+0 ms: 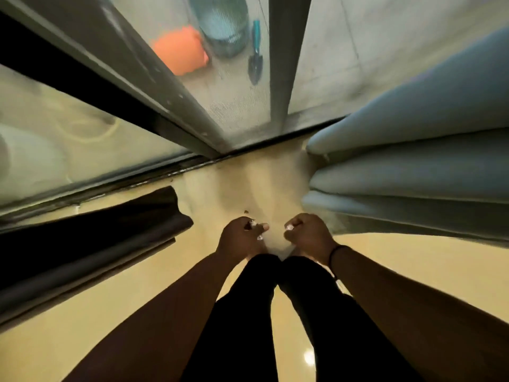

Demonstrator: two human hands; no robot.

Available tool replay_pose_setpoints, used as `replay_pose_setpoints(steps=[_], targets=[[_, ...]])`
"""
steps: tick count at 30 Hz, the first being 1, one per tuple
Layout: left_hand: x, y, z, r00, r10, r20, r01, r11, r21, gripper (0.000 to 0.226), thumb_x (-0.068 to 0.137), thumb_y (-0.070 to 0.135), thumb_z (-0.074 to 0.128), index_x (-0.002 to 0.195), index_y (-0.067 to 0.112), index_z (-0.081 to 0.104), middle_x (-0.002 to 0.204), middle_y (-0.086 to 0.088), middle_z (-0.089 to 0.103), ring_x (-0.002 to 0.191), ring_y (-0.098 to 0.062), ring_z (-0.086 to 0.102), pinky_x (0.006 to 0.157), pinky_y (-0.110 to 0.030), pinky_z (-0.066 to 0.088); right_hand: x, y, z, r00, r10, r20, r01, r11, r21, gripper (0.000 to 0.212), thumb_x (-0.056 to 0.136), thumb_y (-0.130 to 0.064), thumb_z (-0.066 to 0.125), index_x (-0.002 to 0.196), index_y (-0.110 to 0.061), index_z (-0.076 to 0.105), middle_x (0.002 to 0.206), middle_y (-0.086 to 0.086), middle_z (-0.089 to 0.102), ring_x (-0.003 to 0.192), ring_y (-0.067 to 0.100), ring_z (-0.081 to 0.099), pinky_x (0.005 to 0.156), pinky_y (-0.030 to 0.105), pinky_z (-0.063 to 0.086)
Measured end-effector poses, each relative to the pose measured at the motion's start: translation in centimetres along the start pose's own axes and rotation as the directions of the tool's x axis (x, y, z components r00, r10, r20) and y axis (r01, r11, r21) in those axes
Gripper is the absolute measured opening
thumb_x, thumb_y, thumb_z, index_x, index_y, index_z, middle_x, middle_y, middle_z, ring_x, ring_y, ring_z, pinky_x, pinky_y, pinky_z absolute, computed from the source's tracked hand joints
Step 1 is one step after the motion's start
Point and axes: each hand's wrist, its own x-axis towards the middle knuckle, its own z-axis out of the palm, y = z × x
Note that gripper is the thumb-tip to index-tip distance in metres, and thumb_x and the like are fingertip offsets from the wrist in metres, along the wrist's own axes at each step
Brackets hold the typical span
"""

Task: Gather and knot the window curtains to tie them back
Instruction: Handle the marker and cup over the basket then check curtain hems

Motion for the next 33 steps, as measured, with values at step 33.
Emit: replay_pose_setpoints(steps=[33], targets=[[-44.3,20.8,13.8,0.892,0.452,-0.031,-0.42,0.801,-0.427,0.031,0.084,-0.003,0.064,0.104,0.009,0.045,0.073,-0.018,0.053,0.052,-0.021,0.05,0.05,-0.029,0.047,-44.6,2.6,-24.6,0.845,-0.473,-0.251,0.421,0.877,-0.233,0.026,0.079,-0.006,0.065,0.078,-0.031,0.059,0.057,0.001,0.054,0.049,0.019,0.051,0.05,0.026,0.043]])
